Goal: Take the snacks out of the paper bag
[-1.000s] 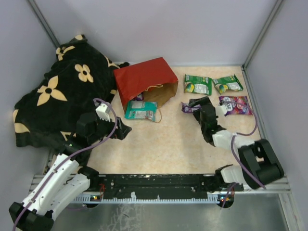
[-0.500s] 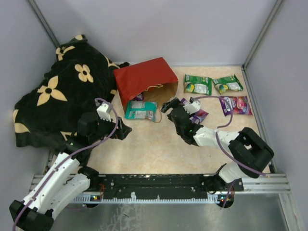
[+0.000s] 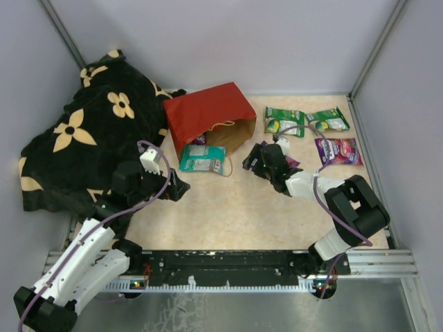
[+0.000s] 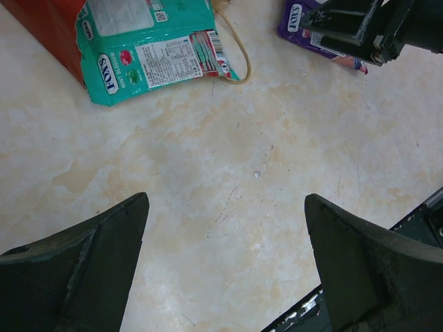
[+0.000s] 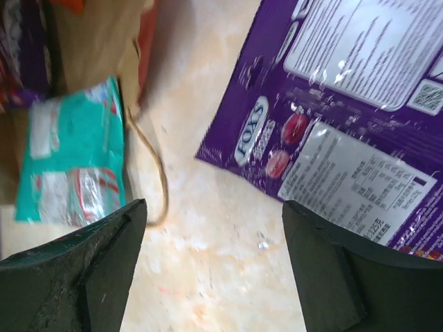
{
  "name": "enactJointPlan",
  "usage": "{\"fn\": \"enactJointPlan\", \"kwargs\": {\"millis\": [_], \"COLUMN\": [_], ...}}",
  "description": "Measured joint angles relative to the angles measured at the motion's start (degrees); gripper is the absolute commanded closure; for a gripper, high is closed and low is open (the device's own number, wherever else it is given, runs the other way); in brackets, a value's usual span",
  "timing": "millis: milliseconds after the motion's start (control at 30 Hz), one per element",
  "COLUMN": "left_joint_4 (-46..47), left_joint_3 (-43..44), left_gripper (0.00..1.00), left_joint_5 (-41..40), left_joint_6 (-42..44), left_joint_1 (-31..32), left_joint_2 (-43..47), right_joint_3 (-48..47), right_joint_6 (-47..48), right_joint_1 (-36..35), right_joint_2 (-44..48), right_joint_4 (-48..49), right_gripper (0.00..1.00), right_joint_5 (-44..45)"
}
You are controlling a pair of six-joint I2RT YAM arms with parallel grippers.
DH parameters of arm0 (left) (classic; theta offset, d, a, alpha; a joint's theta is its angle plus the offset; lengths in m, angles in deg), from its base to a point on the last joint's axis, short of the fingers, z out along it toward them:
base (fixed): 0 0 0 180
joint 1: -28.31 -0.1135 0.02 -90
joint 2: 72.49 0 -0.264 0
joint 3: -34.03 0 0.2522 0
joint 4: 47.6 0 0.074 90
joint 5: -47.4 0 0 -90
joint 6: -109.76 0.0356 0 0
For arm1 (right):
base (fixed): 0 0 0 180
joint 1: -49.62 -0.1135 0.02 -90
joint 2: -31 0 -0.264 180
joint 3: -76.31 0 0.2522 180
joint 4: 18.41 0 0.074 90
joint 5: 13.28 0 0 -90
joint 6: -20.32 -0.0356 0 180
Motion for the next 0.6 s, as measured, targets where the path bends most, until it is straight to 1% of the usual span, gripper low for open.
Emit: {"fn": "enactJointPlan", "kwargs": {"millis": [167, 267, 400, 600], "left_joint_4": [0.0, 0.0, -0.1, -0.1], "left_joint_3": [0.0, 0.0, 0.0, 0.0], "left_gripper": [0.0, 0.0, 0.0, 0.0], "left_joint_5": [0.4, 0.6, 0.7, 1.0], "left_joint_6": [0.0, 0.0, 0.0, 0.0], "left_joint_1": [0.0, 0.0, 0.0, 0.0], "left_joint_2": [0.0, -0.3, -0.7, -1.0], "right_joint_3": [-0.7, -0.7, -1.1, -1.1], "right_joint_6": [9.2, 12.5, 14.4, 15.8], "right_joint_1": [0.2, 1.1, 3.9, 11.2], "right_joint_2": [0.0, 0.0, 0.2, 1.0], "right_joint_4": [-6.3, -11.0, -13.0, -15.1], "right_gripper": [0.2, 0.19, 0.18, 0.17], "right_joint_5": [-7.8, -11.3, -13.4, -15.5]}}
